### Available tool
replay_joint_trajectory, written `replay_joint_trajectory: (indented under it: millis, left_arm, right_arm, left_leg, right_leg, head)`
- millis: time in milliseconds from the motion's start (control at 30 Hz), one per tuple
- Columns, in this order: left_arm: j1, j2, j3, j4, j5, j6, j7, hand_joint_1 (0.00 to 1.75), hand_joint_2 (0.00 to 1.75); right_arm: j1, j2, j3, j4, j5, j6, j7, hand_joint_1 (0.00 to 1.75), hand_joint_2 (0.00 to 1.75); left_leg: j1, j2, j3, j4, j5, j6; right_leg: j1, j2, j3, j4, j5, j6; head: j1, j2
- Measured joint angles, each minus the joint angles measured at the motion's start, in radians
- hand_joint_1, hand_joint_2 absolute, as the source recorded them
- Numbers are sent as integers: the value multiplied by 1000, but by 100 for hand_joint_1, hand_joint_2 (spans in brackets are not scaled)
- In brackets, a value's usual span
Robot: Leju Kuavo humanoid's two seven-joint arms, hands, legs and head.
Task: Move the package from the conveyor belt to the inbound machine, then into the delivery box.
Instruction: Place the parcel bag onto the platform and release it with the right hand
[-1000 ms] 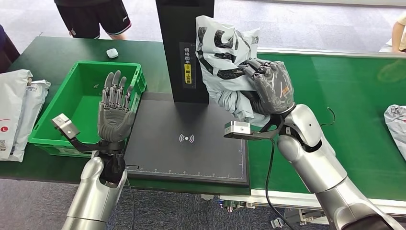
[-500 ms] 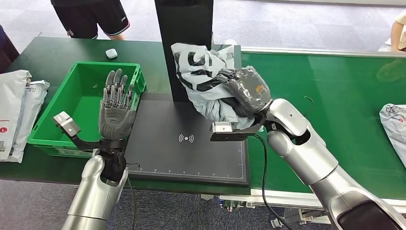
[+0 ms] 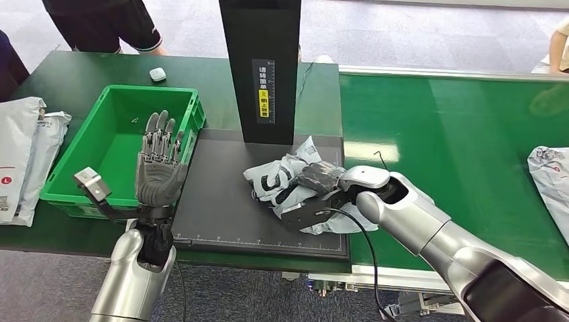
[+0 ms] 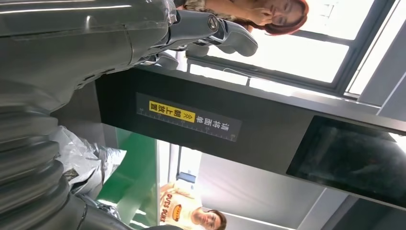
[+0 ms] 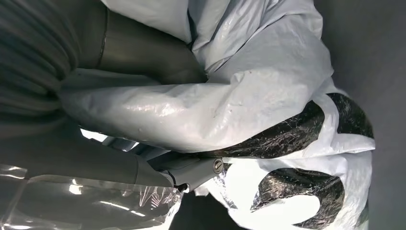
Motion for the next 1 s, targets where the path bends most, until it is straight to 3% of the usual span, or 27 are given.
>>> replay_joint_trajectory:
  millis: [200, 833, 867, 967, 1000]
  left_arm:
    - [-1, 0, 0, -1, 0, 9, 12, 0, 175]
    - [-1, 0, 0, -3, 0, 10, 20, 0, 175]
    - [-1, 0, 0, -3, 0, 10, 20, 0, 175]
    - [-1, 0, 0, -4, 0, 10, 21, 0, 175]
    - [0, 0, 0, -5, 0, 10, 21, 0, 175]
  right_arm:
    - [-24, -8, 46, 10, -43, 66, 30, 175, 175]
    - [-31, -18, 81, 12, -47, 67, 35, 175, 175]
    - [-31, -18, 82, 12, -47, 67, 35, 165, 175]
    - [-29, -19, 83, 12, -45, 29, 32, 34, 175]
    - [-25, -19, 82, 11, -40, -12, 26, 0, 175]
  left_leg:
    - [0, 0, 2, 0, 0, 0]
    - [0, 0, 4, 0, 0, 0]
    - [0, 0, 4, 0, 0, 0]
    - [0, 0, 4, 0, 0, 0]
    - [0, 0, 4, 0, 0, 0]
  right_leg:
    - [0, 0, 2, 0, 0, 0]
    - [0, 0, 3, 0, 0, 0]
    - [0, 0, 3, 0, 0, 0]
    - [0, 0, 3, 0, 0, 0]
    - [0, 0, 3, 0, 0, 0]
  head:
    - [0, 0]
    - [0, 0]
    - [0, 0]
    - [0, 0]
    - [0, 0]
